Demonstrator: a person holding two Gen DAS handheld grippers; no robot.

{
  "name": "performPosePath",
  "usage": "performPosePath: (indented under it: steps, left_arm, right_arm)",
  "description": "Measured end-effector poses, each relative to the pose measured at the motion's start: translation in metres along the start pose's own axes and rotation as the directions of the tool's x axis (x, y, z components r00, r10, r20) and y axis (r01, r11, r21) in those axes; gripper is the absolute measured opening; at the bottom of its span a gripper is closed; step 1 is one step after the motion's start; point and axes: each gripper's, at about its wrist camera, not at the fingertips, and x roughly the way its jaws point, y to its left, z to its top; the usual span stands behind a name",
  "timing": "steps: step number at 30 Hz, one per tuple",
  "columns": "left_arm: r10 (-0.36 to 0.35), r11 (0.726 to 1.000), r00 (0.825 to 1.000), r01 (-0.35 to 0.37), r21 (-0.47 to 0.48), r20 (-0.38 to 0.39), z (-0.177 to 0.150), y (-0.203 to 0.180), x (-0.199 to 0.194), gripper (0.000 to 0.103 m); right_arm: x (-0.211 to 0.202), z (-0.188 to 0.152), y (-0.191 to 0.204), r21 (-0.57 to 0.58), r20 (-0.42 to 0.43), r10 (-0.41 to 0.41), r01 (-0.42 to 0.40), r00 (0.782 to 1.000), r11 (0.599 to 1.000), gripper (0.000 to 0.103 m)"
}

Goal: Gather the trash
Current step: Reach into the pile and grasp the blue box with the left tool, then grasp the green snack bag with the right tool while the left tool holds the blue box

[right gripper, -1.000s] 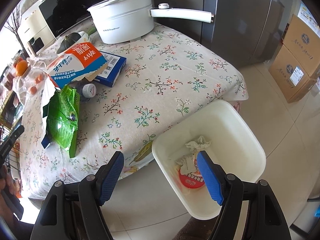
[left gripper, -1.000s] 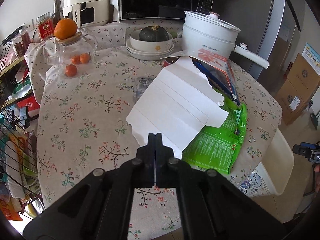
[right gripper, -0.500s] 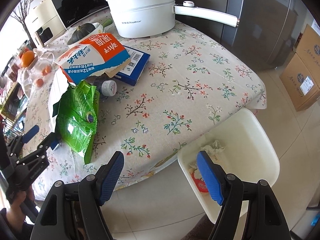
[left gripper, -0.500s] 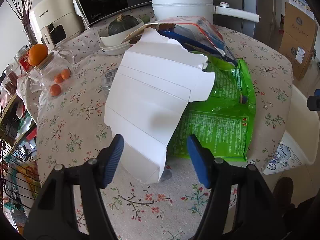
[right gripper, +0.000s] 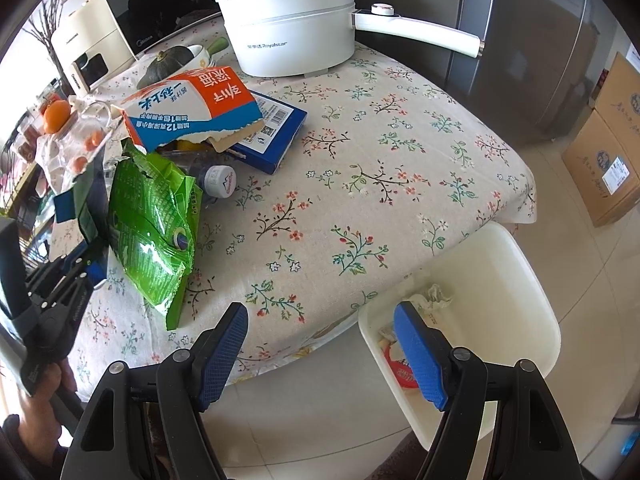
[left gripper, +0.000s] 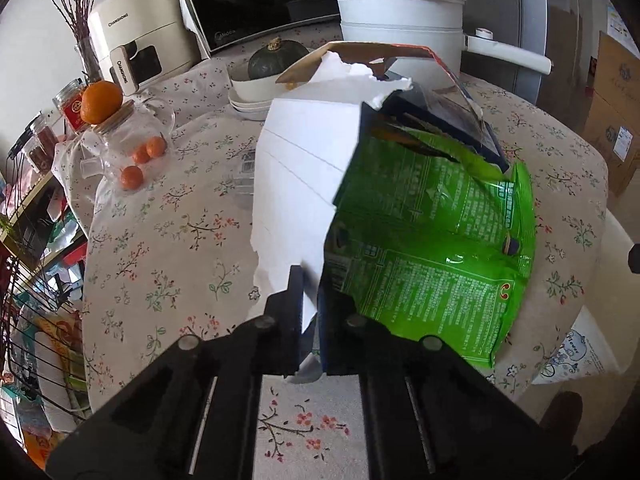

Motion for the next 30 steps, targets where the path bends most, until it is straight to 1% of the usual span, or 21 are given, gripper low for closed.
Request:
performPosePath:
  steps: [2, 4, 7, 9, 14, 18, 24, 26, 27, 30]
  left_arm:
    - [-0.041, 0.998, 0.999, 0.041, -0.056, 0.005, 0.001, 0.015, -0.010, 0.002]
    - [-0.089, 0.989, 0.996, 0.089, -0.114, 0.010, 0.000, 0.030, -0.019, 0.001]
    - [-0.150, 0.968, 0.989, 0.151, -0.201, 0.016, -0.004, 0.053, -0.029, 0.001]
    - [-0.181, 0.953, 0.983, 0.181, -0.243, 0.023, -0.007, 0.065, -0.035, 0.001]
    - [-0.236, 0.923, 0.971, 0.236, -0.304, 0.036, -0.014, 0.087, -0.043, 0.001]
    - [-0.259, 0.912, 0.965, 0.259, -0.318, 0.043, -0.019, 0.098, -0.050, 0.001]
    - [-0.268, 0.905, 0.963, 0.265, -0.334, 0.037, -0.024, 0.112, -0.052, 0.001]
    - [-0.270, 0.903, 0.962, 0.264, -0.338, 0.032, -0.026, 0.115, -0.051, 0.001]
    - [-0.271, 0.902, 0.962, 0.265, -0.340, 0.030, -0.026, 0.116, -0.051, 0.001]
    - [-0.274, 0.902, 0.961, 0.265, -0.339, 0.023, -0.028, 0.117, -0.050, 0.001]
  right_arm:
    - [0.000, 0.000, 0.003, -0.002, 0.004, 0.003, -0.003, 1.000, 1.000, 0.077]
    - [0.000, 0.001, 0.007, -0.002, 0.012, 0.009, -0.009, 1.000, 1.000, 0.077]
    - [-0.001, 0.003, 0.015, 0.003, 0.023, 0.031, -0.031, 0.999, 1.000, 0.077]
    - [0.001, 0.005, 0.022, 0.003, 0.024, 0.050, -0.050, 0.998, 0.999, 0.077]
    - [0.015, 0.010, 0.041, -0.010, 0.016, 0.086, -0.086, 0.996, 0.996, 0.077]
    - [0.038, 0.013, 0.048, 0.004, -0.025, 0.110, -0.110, 0.994, 0.994, 0.076]
    - [0.066, 0.016, 0.052, 0.048, -0.073, 0.162, -0.159, 0.984, 0.986, 0.061]
    - [0.072, 0.017, 0.054, 0.059, -0.083, 0.183, -0.179, 0.980, 0.982, 0.052]
    - [0.074, 0.017, 0.055, 0.061, -0.087, 0.192, -0.188, 0.977, 0.980, 0.050]
    - [0.078, 0.016, 0.058, 0.060, -0.098, 0.211, -0.205, 0.973, 0.977, 0.027]
